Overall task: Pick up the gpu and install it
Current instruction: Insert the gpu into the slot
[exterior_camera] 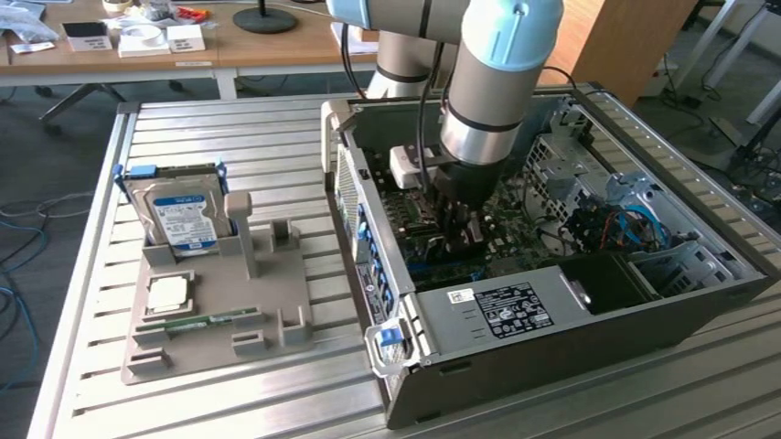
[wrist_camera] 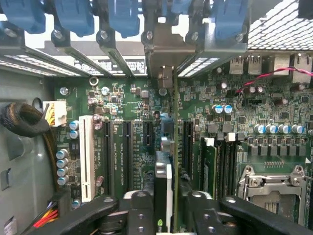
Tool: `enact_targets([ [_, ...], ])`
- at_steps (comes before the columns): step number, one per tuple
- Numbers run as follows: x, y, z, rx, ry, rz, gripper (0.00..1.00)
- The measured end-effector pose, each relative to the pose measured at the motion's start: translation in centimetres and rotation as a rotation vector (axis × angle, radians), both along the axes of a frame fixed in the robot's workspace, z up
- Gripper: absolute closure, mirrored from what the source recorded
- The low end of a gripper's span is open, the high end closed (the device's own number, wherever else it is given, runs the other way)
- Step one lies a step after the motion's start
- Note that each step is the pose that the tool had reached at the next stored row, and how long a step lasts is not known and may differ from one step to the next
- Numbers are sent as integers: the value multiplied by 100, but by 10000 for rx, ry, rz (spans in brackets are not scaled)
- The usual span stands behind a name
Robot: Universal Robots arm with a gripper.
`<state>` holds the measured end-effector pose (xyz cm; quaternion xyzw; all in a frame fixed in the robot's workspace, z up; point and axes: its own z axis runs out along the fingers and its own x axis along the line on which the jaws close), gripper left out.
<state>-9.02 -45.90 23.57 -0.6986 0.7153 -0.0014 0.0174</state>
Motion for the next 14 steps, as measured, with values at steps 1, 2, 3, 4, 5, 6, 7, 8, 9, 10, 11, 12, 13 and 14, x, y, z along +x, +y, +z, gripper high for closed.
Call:
enact_targets([
  [1, 1, -1, 2, -5, 0, 1, 67],
  [2, 2, -2, 5, -12, 4, 3, 61],
  [3, 2, -3, 6, -15, 5, 5, 55],
  [4, 2, -2, 6, -14, 5, 5, 55],
  [5, 2, -2, 6, -14, 5, 5, 49],
  [6, 2, -2, 6, -15, 5, 5, 49],
  [7, 2, -2, 6, -15, 5, 5, 49],
  [8, 2, -2, 6, -15, 5, 5, 43],
  [9, 2, -2, 7, -15, 5, 5, 43],
  [10, 2, -2, 9, -15, 5, 5, 43],
  [11, 2, -3, 22, -19, 7, 5, 43],
  [12, 2, -3, 41, -17, 6, 5, 43],
  [13, 2, -3, 62, -16, 5, 5, 43],
  [14, 2, -2, 85, -15, 5, 5, 43],
])
